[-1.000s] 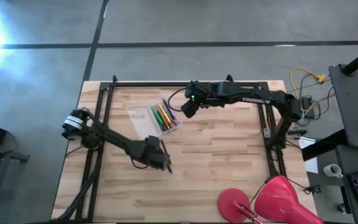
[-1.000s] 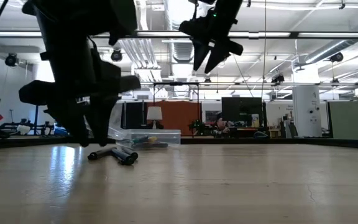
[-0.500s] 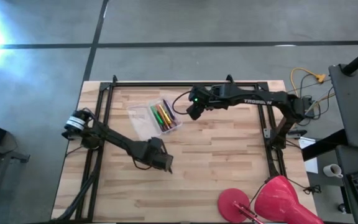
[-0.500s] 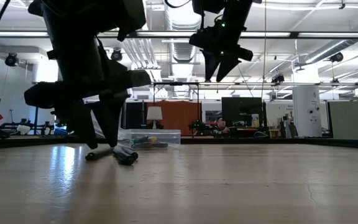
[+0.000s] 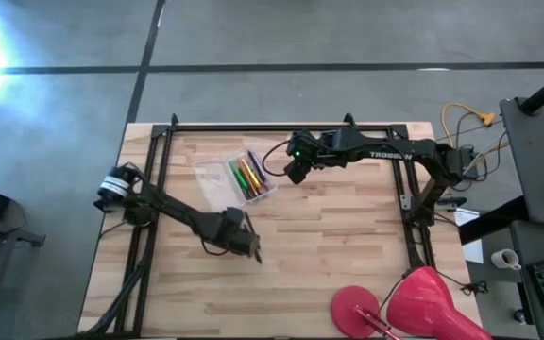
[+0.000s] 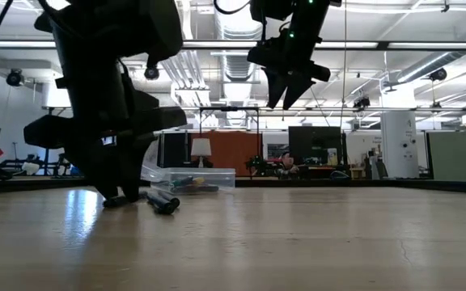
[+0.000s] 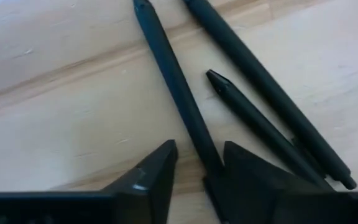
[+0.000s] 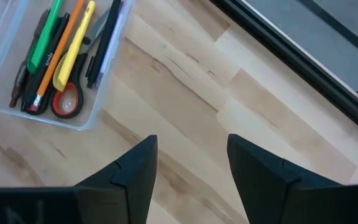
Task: Pick & place school supplies into a supply box
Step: Put the black pen into the transparent supply box
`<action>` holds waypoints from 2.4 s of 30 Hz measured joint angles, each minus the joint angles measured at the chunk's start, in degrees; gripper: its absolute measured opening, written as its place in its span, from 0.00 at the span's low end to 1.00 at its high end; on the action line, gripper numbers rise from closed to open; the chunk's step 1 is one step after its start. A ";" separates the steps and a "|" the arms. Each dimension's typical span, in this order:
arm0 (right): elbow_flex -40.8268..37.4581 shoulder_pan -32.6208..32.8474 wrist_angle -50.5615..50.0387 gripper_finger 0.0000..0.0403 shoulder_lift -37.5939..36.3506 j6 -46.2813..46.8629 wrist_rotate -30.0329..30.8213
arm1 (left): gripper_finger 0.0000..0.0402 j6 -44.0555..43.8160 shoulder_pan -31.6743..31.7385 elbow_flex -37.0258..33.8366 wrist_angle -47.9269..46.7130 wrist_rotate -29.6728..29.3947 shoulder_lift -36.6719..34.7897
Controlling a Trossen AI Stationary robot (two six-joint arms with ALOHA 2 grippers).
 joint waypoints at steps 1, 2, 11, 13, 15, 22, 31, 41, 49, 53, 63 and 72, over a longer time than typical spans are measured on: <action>0.00 -0.02 0.01 0.47 0.00 0.00 0.02 | 0.27 0.16 0.37 -0.06 -0.15 0.76 0.02; 0.00 -0.02 -0.01 0.47 0.00 0.00 -0.01 | 0.22 0.40 0.59 -0.08 -0.27 1.36 0.04; -0.02 0.25 -2.80 0.47 -0.80 0.00 -0.07 | 0.04 5.82 -0.88 2.45 -1.70 4.79 -0.51; -0.02 0.31 -3.48 0.46 -1.71 0.11 -0.09 | 0.03 5.55 -3.12 3.93 -0.78 6.87 -1.04; -0.05 0.31 -4.01 0.46 -2.74 0.74 0.10 | 0.03 3.41 -5.50 5.07 -0.53 6.89 -2.75; -0.42 0.40 -3.87 0.46 -8.38 6.96 2.97 | 0.03 -8.34 -7.36 5.50 4.14 -13.69 -10.89; -0.42 0.64 -3.15 0.46 -13.31 12.15 4.63 | 0.04 -9.73 6.78 3.77 5.92 -29.77 -16.20; -1.99 1.89 -5.11 0.46 -12.24 21.16 3.73 | 0.08 1.90 28.63 -1.06 14.98 -10.43 -14.69; -6.90 4.16 -3.89 0.46 -12.07 20.96 2.88 | 0.09 11.64 30.87 -1.79 16.16 -8.82 -15.05; -10.01 4.92 2.72 0.46 -11.89 20.99 2.02 | 0.15 15.80 30.93 -1.40 16.71 -9.73 -15.44; -12.85 5.12 12.74 0.46 -11.89 16.64 -1.70 | 0.37 16.22 29.89 -1.66 15.88 -3.80 -17.85; -12.12 6.83 13.62 0.46 -4.37 12.81 -11.48 | 0.38 31.70 15.85 -3.18 11.97 -3.43 -30.99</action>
